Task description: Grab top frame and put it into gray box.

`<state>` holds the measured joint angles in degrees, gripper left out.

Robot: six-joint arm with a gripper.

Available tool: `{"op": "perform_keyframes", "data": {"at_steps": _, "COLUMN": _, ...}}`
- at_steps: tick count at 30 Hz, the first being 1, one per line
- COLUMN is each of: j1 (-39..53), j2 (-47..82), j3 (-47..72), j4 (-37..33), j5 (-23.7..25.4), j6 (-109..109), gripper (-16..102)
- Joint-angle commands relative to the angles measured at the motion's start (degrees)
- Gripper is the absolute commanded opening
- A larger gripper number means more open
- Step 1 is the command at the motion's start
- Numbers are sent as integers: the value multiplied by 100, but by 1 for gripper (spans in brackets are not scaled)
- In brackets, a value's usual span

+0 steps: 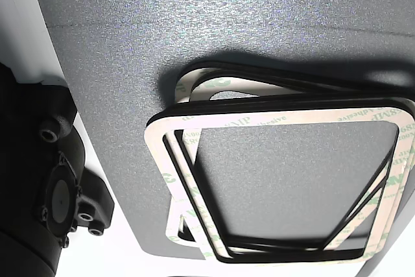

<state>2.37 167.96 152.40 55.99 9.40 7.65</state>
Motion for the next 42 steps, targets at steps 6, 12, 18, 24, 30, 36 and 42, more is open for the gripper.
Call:
{"op": "perform_keyframes", "data": {"at_steps": 6, "j1": -70, "j2": 132, "j3": -123, "j4": -35, "j5": 132, "j6": 53, "gripper": 100}}
{"op": "perform_keyframes", "data": {"at_steps": 12, "j1": -70, "j2": 132, "j3": -123, "j4": -26, "j5": 149, "j6": 97, "gripper": 99}}
{"op": "perform_keyframes", "data": {"at_steps": 18, "j1": 18, "j2": -492, "j3": -844, "j4": 62, "j5": 35, "j6": -44, "gripper": 97}}
{"op": "perform_keyframes", "data": {"at_steps": 24, "j1": 352, "j2": -1116, "j3": -1626, "j4": 316, "j5": -44, "j6": -2224, "gripper": 92}}
{"op": "perform_keyframes", "data": {"at_steps": 30, "j1": 853, "j2": -1863, "j3": -2566, "j4": 984, "j5": 53, "j6": -5528, "gripper": 96}}
{"op": "perform_keyframes", "data": {"at_steps": 36, "j1": 1406, "j2": -2408, "j3": -3278, "j4": 1767, "j5": -378, "j6": -8367, "gripper": 97}}
{"op": "perform_keyframes", "data": {"at_steps": 42, "j1": 2399, "j2": -2672, "j3": -3401, "j4": 2355, "j5": -527, "j6": -10336, "gripper": 94}}
